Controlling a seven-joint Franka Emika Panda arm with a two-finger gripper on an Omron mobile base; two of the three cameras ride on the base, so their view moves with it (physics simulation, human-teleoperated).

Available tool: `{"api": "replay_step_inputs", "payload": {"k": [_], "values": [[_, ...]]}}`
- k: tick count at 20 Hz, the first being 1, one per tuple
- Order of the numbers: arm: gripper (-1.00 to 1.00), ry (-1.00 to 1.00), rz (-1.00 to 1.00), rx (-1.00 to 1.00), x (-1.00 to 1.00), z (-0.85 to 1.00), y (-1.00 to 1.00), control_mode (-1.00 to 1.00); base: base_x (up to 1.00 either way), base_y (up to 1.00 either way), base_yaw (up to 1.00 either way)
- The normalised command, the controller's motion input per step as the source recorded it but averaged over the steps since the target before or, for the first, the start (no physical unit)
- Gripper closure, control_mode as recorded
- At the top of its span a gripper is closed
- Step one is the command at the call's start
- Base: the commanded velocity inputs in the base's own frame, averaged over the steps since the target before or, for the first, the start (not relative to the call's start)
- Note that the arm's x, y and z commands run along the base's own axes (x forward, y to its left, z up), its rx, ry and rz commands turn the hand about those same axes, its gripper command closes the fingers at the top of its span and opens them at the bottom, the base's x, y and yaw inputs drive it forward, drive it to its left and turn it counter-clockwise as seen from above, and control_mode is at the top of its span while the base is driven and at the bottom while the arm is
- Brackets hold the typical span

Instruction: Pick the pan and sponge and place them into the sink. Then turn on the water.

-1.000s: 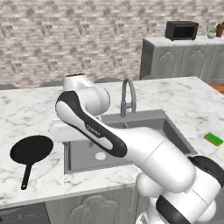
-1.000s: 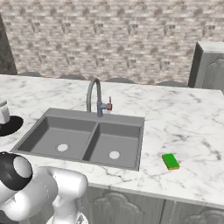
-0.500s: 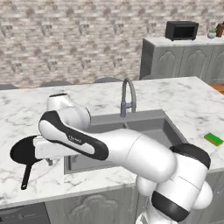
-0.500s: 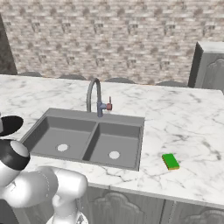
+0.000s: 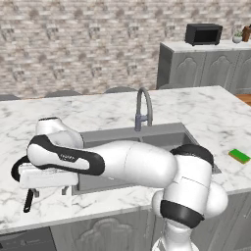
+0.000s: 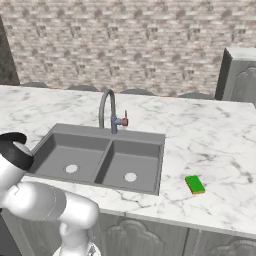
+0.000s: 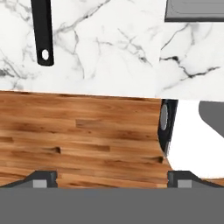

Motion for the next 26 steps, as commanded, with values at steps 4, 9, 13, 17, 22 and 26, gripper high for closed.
{"api": "replay_step_inputs", "payload": {"k": [4,9,13,17,22,26], "values": [[-1.00,0.05,0.00,-0.04,0.24,-0.45,0.66,-1.00,0.00,0.00,0.00],[-1.00,0.00,-0.01,-0.05,0.33,-0.42,0.55,-1.00,0.00,0.00,0.00],[-1.00,0.00,-0.02,-0.08,0.43,-0.25,0.38,-1.00,0.00,0.00,0.00],[-1.00,0.00,-0.02,-0.09,0.44,-0.14,0.21,-1.00,0.00,0.00,0.00],[-1.00,0.00,0.00,-0.08,0.38,-0.35,0.20,-1.00,0.00,0.00,0.00],[-1.00,0.00,0.00,-0.01,0.26,-0.51,0.13,-1.00,0.00,0.00,0.00]]}}
